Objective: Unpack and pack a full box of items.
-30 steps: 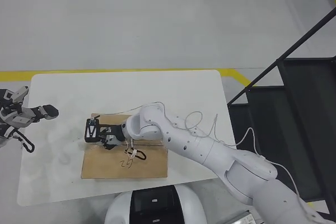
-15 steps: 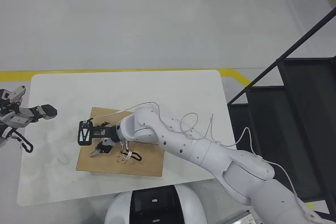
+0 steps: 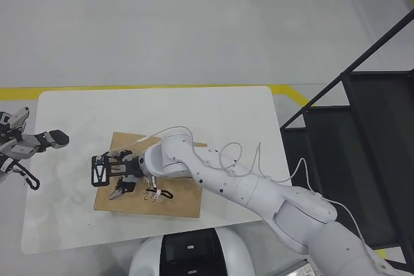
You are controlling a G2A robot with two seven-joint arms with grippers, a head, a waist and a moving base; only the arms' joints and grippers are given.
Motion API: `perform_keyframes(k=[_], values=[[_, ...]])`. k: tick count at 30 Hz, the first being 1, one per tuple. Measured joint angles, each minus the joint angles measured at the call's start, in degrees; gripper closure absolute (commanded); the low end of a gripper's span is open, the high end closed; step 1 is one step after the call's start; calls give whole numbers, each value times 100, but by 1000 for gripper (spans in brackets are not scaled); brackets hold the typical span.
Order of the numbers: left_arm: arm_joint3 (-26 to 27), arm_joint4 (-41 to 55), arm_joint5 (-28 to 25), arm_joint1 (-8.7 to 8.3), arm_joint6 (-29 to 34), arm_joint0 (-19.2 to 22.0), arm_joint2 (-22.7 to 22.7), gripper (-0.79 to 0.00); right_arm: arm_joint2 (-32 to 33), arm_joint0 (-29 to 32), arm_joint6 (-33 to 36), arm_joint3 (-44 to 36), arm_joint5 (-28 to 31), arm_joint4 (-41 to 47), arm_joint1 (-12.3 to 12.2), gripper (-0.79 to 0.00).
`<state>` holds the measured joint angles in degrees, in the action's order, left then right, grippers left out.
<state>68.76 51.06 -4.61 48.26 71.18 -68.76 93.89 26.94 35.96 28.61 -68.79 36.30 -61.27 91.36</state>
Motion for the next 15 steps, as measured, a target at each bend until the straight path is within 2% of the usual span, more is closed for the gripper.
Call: perform_keyframes(k=[9,15], values=[[35,-30,16,9,9,-18,50,-785,308,108,-429,-362,-661,-780,-59,-785],[-70,-322,72,11,111,114,-80,-785,747,468,-262,-692,-533,-568,-220,-785]])
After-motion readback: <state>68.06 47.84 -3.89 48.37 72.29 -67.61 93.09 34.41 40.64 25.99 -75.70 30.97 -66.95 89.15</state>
